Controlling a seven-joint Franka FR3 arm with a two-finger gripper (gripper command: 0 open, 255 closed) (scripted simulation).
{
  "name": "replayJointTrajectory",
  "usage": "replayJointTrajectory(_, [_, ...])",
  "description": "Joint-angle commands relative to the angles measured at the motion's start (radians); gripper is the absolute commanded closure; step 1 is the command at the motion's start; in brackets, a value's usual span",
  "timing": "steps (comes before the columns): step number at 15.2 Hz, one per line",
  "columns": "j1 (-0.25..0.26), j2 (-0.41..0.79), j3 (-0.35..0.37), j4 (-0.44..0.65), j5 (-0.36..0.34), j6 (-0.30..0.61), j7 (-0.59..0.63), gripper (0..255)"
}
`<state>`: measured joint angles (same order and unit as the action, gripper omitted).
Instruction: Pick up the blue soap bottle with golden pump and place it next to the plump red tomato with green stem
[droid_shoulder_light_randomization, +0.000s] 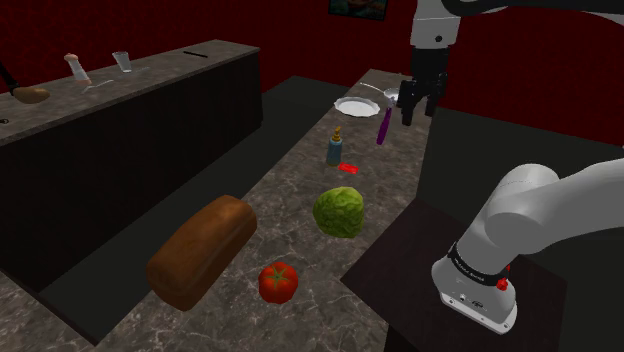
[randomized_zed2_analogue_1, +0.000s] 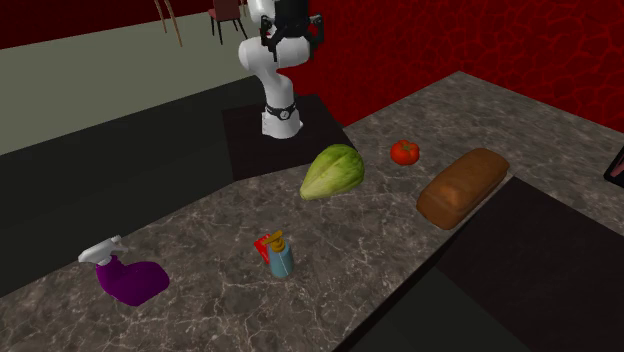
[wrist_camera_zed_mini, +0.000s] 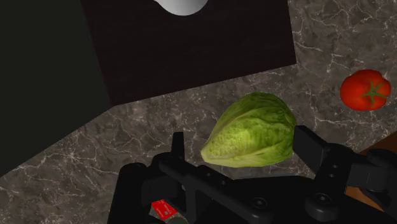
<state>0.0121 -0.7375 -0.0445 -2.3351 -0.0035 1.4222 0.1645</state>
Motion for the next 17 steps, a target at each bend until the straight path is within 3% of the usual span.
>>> replayJointTrajectory(1, [0.0, 0.0, 0.0, 0.0, 0.0, 0.0, 0.0, 0])
replayJointTrajectory(9, [-0.018, 0.118, -0.073, -0.122, -0.046, 0.337, -0.084, 0])
replayJointTrajectory(17, [-0.022, 0.335, -0.151, -0.142, -0.05, 0.67, -0.176, 0])
